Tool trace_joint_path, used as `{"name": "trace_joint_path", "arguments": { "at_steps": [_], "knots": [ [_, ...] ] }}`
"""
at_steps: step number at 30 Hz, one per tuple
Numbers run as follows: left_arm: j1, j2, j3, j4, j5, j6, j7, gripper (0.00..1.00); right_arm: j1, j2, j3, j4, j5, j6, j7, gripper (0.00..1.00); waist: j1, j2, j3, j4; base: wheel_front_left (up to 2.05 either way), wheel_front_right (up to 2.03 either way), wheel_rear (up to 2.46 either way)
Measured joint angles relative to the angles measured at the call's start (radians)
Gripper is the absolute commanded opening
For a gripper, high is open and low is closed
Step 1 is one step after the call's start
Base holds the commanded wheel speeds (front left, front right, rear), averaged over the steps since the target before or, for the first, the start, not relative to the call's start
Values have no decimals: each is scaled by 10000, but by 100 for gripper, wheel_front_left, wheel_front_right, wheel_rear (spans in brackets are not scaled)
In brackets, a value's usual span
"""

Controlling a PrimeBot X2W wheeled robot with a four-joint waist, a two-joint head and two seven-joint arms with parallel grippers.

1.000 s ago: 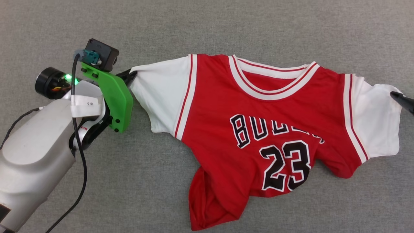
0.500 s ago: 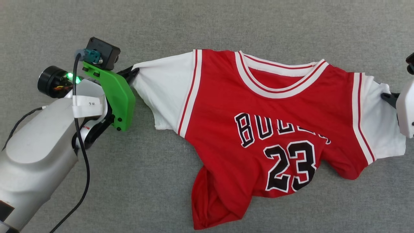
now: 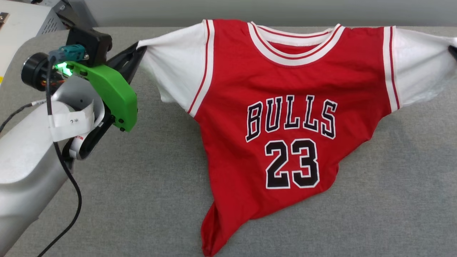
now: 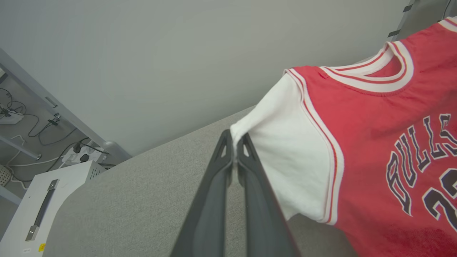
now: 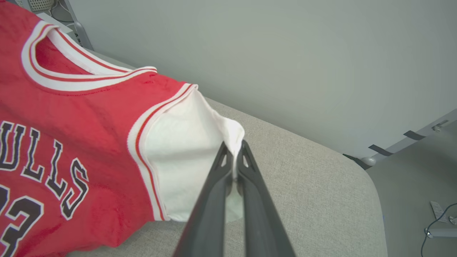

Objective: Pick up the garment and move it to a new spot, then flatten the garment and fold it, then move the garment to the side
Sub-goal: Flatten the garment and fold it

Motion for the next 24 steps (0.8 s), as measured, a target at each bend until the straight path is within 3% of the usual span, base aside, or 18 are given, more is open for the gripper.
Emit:
{"name": "trace_joint_path", "arguments": {
  "at_steps": [5,12,18,24],
  "knots": [
    [-488,268,360,-978,165,253,-153,0,-106,-123,-842,-711,-431,2,-512,0,0,0,-531,-140,0,0,0],
    [-2073,109,698,-1204,662,286,-50,0,-1049,249,-2159,-1308,-1544,2,-255,0,0,0,-592,-317,0,0,0],
    [-4298,-579,842,-337,1231,-105,165,0,-3010,949,-2614,-1072,-2679,2,326,0,0,0,63,-372,0,0,0],
    [-6897,-1354,1080,1191,1818,-556,23,0,-5855,1534,-2575,42,-3868,2,372,0,0,0,1078,-369,0,0,0]
  ]
}}
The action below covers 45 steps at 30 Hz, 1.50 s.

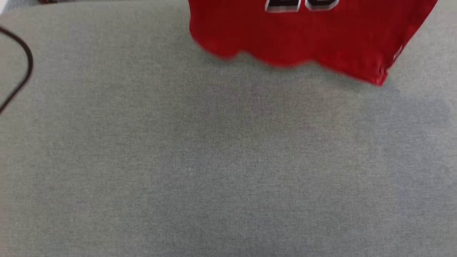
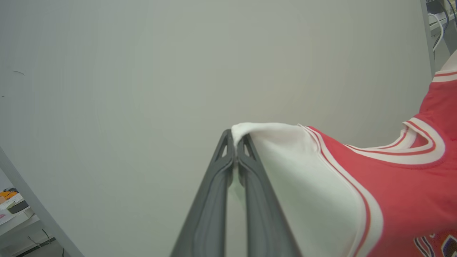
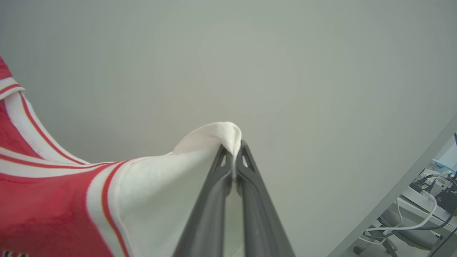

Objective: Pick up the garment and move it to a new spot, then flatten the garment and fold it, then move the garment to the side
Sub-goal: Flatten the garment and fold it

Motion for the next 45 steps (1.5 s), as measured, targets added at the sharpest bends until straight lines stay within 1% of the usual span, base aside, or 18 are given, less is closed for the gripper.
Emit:
{"name": "trace_joint_path", "arguments": {
  "at_steps": [5,9,13,18,20,25,30,34,39,45],
  "knots": [
    [-1666,-380,347,1423,221,-272,-614,0,-2086,497,265,1177,-709,0,-497,0,0,0,830,-28,0,0,0],
    [-2227,-474,451,2466,244,-514,-1122,0,-3080,915,577,2098,-1022,0,-1118,0,1,0,1356,-70,0,0,0],
    [-2266,-581,426,3279,226,-706,-1569,0,-3465,1174,1009,2792,-1062,0,-1547,0,2,0,1753,-88,0,0,0],
    [-1860,-836,360,3919,105,-834,-2220,0,-3351,1348,1774,3634,-836,0,-2092,0,2,0,2036,-22,0,0,0],
    [-1312,-892,353,4144,-12,-905,-2614,0,-2909,1499,2008,3881,-552,0,-2491,0,2,0,1992,9,0,0,0],
    [365,-901,259,4355,-284,-945,-3216,0,-1495,1837,2721,4334,84,0,-3154,0,1,0,1588,59,0,0,0],
    [2527,-780,259,4126,-719,-886,-3601,0,293,1864,3547,4255,878,0,-3672,0,1,0,912,55,0,0,0],
    [4727,-527,291,3563,-1135,-562,-3722,0,1942,1726,4065,3944,1555,0,-3887,0,0,0,284,55,0,0,0],
    [7501,-334,351,2499,-1628,-56,-3812,0,3941,1350,4479,3359,2146,0,-4025,0,-1,0,-522,48,0,0,0],
    [10495,-54,322,1521,-2065,731,-3862,0,6357,884,4715,2604,2608,0,-3893,0,-1,0,-1357,25,0,0,0]
  ]
}}
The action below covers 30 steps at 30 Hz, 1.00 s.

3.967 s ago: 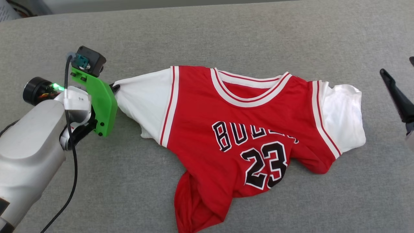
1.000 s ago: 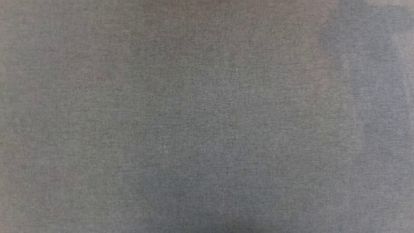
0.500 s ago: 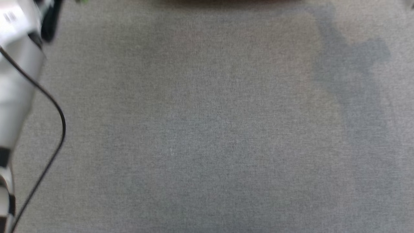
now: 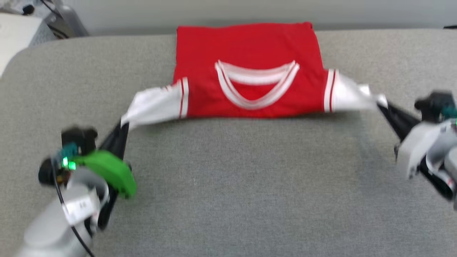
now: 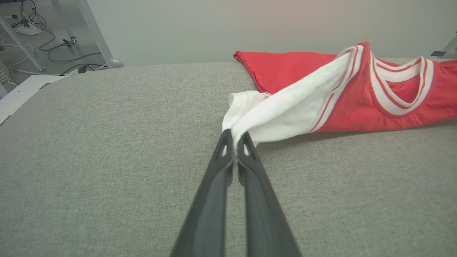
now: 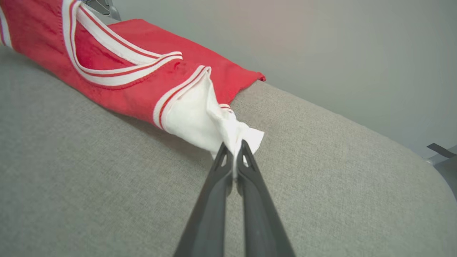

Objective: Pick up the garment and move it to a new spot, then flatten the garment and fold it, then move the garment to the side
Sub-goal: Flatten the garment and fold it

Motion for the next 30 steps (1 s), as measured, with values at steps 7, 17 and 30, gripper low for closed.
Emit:
{"name": "trace_joint_path", "arguments": {
  "at_steps": [7,17,30],
  "knots": [
    [2413,194,0,-514,-322,652,-12,0,2497,-382,-692,-222,109,0,-69,0,0,0,-793,-48,0,0,0],
    [4778,10,832,-1214,-374,1212,-12,0,5698,-182,-2420,-815,-153,2,-121,0,-1,0,-1382,-155,0,0,0],
    [5416,-268,1208,-1567,332,1283,-12,0,7179,182,-3927,-2278,-761,2,1891,100,0,0,-1167,-17,0,0,0]
  ]
}}
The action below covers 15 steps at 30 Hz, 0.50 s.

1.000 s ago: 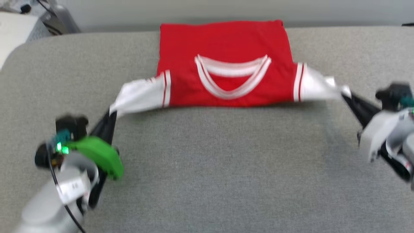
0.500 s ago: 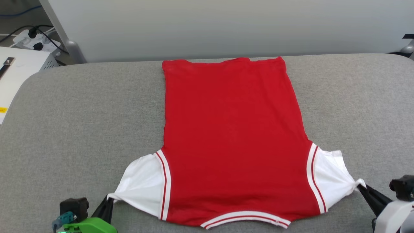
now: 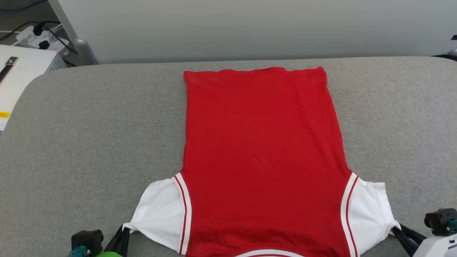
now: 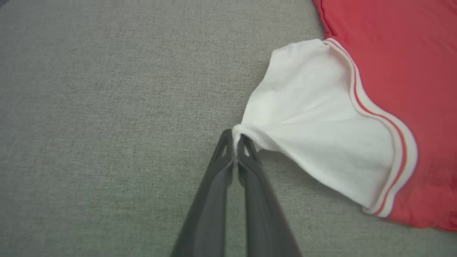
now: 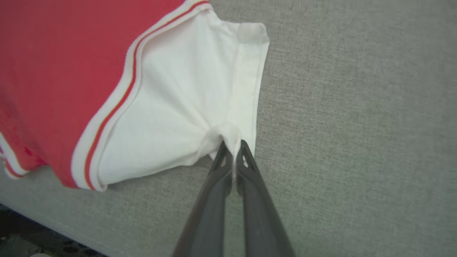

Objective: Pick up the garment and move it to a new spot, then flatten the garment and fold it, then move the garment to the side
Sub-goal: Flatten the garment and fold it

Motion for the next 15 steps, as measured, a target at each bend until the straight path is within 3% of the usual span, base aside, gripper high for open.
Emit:
{"name": "trace_joint_path", "arguments": {
  "at_steps": [4,8,15],
  "knots": [
    [-184,-109,159,-362,213,0,-2,0,-154,-192,-669,-732,-267,0,362,100,0,0,176,85,0,0,0],
    [-475,-221,426,-978,690,50,-2,0,-823,-481,-1973,-1923,-288,0,700,100,0,0,464,224,0,0,0],
    [-1170,-370,589,-2180,1524,389,0,0,-3681,-694,-3639,-3369,-408,0,2349,100,0,0,1395,557,0,0,0]
  ]
}}
